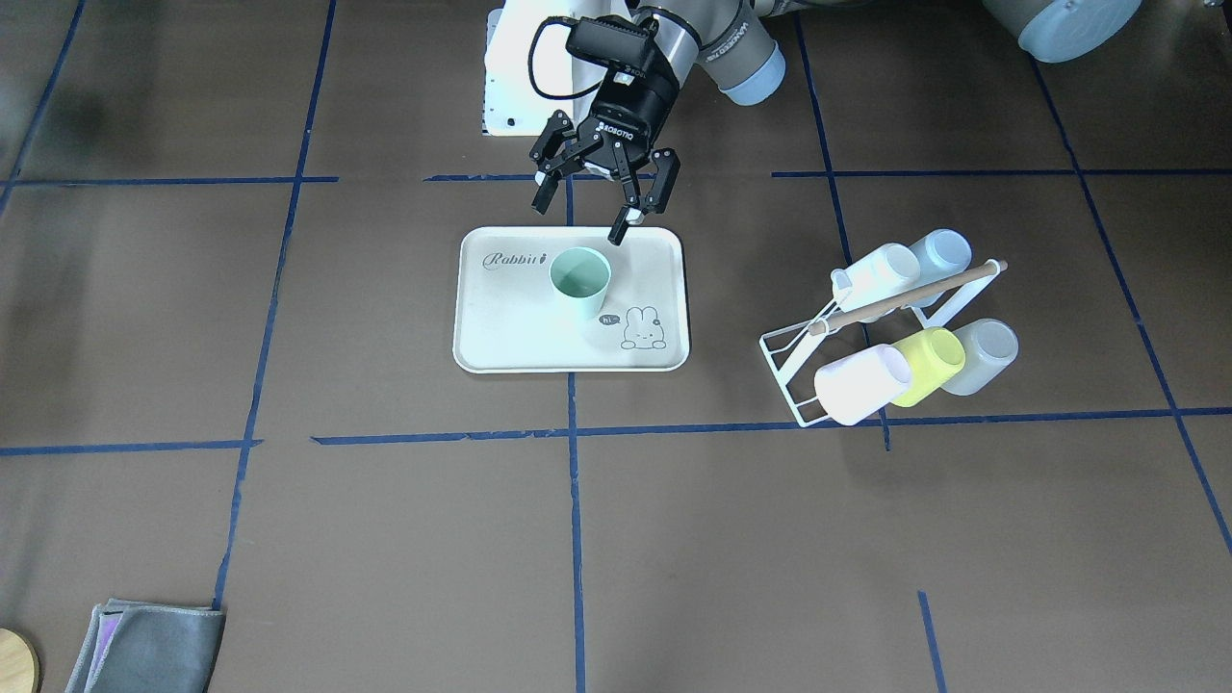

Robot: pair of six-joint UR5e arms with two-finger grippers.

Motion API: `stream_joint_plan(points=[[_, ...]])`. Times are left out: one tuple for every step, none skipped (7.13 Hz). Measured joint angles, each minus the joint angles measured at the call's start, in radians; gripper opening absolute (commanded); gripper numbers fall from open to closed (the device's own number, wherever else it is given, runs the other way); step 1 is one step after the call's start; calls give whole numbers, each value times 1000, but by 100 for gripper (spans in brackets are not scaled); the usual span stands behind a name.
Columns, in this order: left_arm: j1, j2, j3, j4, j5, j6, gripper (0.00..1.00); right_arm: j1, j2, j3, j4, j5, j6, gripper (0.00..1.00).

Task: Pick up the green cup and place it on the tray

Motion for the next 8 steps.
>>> stream_joint_plan(points=[[-34, -1, -22, 59, -44, -23, 97, 16, -15, -1, 0, 4, -18, 100], [-84, 0, -66, 156, -123, -60, 97, 27, -24, -2, -1, 8, -30, 100], [-156, 1, -129, 295, -243, -103, 97, 35, -32, -4, 0, 9, -36, 100], [-238, 2, -191, 461, -385, -130, 97, 42, -38, -5, 1, 12, -40, 100], [-320, 3, -245, 630, -521, -138, 98, 49, -43, -6, 1, 16, -41, 100], [-393, 14, -279, 760, -639, -137, 98, 56, -48, -6, 1, 18, -41, 100], [-476, 35, -295, 862, -773, -136, 98, 63, -53, -6, 1, 19, -42, 100], [-583, 53, -298, 957, -936, -123, 99, 74, -58, -6, 0, 19, -44, 100]])
